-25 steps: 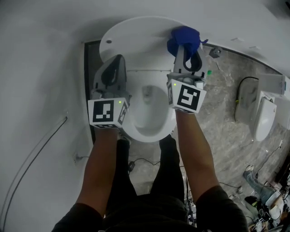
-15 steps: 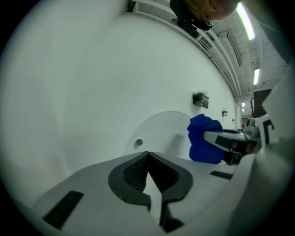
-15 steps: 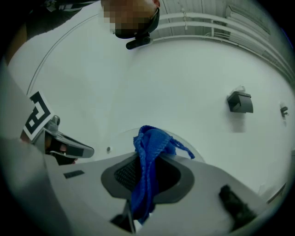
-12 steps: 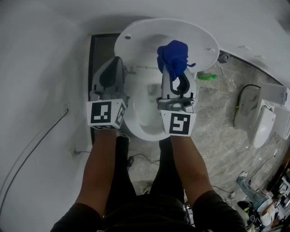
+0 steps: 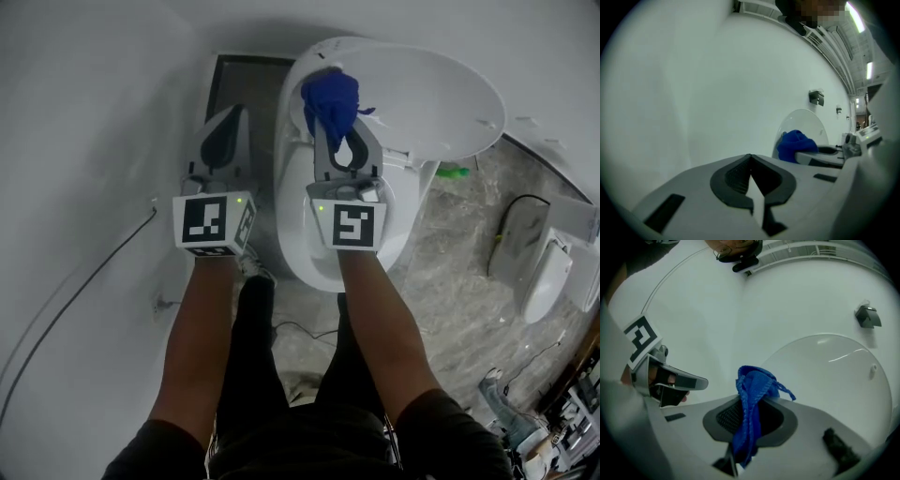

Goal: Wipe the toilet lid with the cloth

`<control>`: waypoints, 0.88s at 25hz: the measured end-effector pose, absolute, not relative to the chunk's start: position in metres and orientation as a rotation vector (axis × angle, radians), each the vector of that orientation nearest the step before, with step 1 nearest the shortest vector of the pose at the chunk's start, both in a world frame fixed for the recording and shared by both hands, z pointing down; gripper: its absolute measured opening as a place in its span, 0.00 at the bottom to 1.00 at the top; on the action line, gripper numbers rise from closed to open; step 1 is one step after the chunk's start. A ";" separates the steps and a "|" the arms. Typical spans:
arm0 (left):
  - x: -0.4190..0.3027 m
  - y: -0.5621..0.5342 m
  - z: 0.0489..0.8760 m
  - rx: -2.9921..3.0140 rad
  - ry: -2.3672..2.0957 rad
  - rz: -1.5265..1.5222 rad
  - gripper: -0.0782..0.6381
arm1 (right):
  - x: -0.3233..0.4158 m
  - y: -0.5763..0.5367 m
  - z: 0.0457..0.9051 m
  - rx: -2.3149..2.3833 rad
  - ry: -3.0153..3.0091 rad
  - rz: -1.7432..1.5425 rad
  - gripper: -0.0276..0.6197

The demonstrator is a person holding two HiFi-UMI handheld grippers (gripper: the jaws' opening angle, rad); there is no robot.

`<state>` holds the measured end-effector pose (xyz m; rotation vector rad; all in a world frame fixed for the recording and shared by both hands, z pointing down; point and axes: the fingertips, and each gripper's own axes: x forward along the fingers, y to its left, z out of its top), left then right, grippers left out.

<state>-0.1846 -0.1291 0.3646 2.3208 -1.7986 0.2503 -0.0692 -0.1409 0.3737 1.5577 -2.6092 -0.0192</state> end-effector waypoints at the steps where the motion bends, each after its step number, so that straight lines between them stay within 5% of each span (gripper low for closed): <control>1: -0.187 -0.129 0.366 2.324 -1.796 0.253 0.12 | -0.072 -0.145 0.380 1.553 -2.599 -0.016 0.15; 15: -0.155 -0.130 0.380 2.379 -1.705 0.255 0.12 | -0.025 -0.183 0.396 1.696 -2.404 -0.053 0.15; 22: -0.090 -0.140 0.387 2.400 -1.650 0.240 0.12 | 0.059 -0.188 0.398 1.790 -2.308 -0.090 0.15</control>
